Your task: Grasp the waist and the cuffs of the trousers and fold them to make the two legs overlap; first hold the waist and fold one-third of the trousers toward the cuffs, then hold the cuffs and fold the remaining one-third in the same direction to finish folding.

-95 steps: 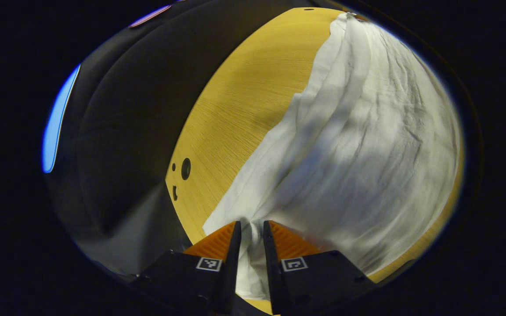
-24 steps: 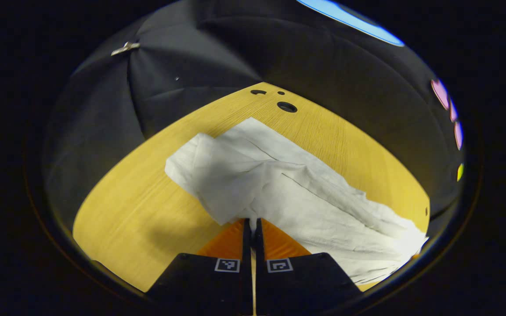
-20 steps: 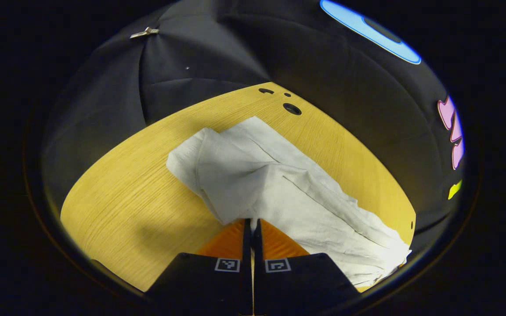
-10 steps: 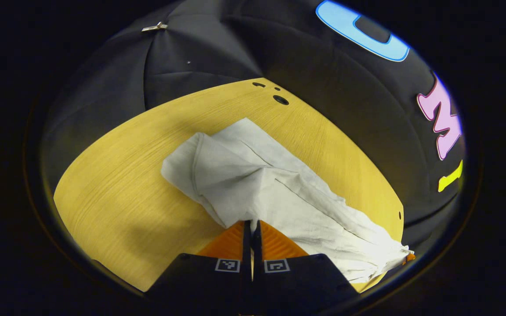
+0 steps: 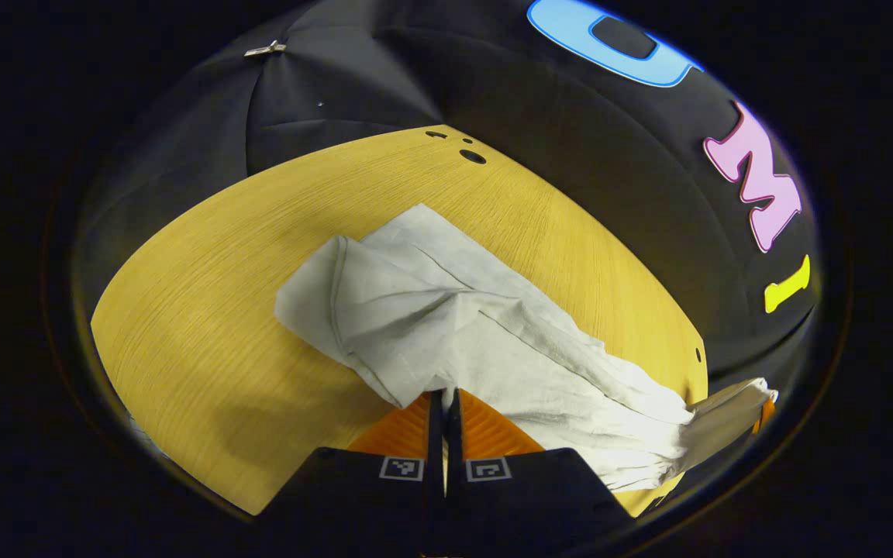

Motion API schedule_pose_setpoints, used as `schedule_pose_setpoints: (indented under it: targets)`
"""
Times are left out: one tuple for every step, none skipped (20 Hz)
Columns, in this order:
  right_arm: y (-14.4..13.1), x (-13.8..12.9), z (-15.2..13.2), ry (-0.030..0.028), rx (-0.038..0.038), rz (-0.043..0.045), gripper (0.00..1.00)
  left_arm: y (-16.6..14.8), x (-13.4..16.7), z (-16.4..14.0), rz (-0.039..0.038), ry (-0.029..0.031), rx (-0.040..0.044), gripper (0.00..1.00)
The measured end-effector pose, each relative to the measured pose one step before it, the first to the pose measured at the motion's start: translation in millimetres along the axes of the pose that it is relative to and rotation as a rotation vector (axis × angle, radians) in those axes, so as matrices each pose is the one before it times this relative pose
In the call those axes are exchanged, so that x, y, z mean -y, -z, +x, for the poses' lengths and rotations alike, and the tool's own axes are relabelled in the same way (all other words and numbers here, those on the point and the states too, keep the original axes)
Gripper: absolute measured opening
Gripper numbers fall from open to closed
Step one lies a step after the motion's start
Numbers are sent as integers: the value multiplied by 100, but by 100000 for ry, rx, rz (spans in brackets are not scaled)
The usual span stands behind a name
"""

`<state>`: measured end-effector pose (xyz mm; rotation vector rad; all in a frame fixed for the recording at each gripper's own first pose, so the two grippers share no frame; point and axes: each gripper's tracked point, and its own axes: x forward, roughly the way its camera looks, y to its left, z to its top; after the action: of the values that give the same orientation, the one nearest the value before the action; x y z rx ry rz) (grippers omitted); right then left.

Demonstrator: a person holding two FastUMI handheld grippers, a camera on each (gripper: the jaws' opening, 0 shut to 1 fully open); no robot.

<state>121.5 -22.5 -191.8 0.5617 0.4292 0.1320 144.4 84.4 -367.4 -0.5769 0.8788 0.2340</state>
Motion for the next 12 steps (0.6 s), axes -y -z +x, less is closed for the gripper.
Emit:
schedule_pose_setpoints:
  targets:
    - [343, -1807, 385, -2825, -941, -2294, 5, -122, 2, 0, -876, 46, 330, 6]
    - [697, -1724, 270, -2289, -1038, -2416, 5, 132, -18, 32, -880, -75, 128, 6]
    - [604, -1643, 141, -2028, -1240, -3107, 5, -70, -33, -8, -685, -142, 207, 6]
    - [811, -1344, -150, -1922, -1593, -4191, 5, 143, 95, 37, -440, -35, -98, 6]
    - [764, -1188, 257, -1830, -1879, -4386, 5, 59, 37, -6, 63, 78, -268, 6]
    - [819, -1466, 180, -2268, -1928, -3841, 5, 71, -1, 95, 472, 292, -255, 6]
    - [791, -1395, 398, -2438, -1995, -3230, 5, -55, -35, -5, 413, 230, -134, 6]
    - [819, -1295, 457, -2249, -1825, -2567, 5, 56, 58, 30, 200, 86, -308, 6]
    - [892, -1196, 582, -2178, -2210, -2432, 5, -26, 2, 14, -173, -39, -451, 6]
    - [1097, -1404, 599, -2219, -2778, -2436, 5, 102, -35, 84, -130, -89, -324, 6]
    - [1050, -1170, 638, -1622, -2405, -2370, 5, -32, -9, -1, 63, -115, -378, 6]
    - [1194, -1095, 697, -1262, -2367, -2075, 5, 111, -58, 75, 347, -183, -440, 6]
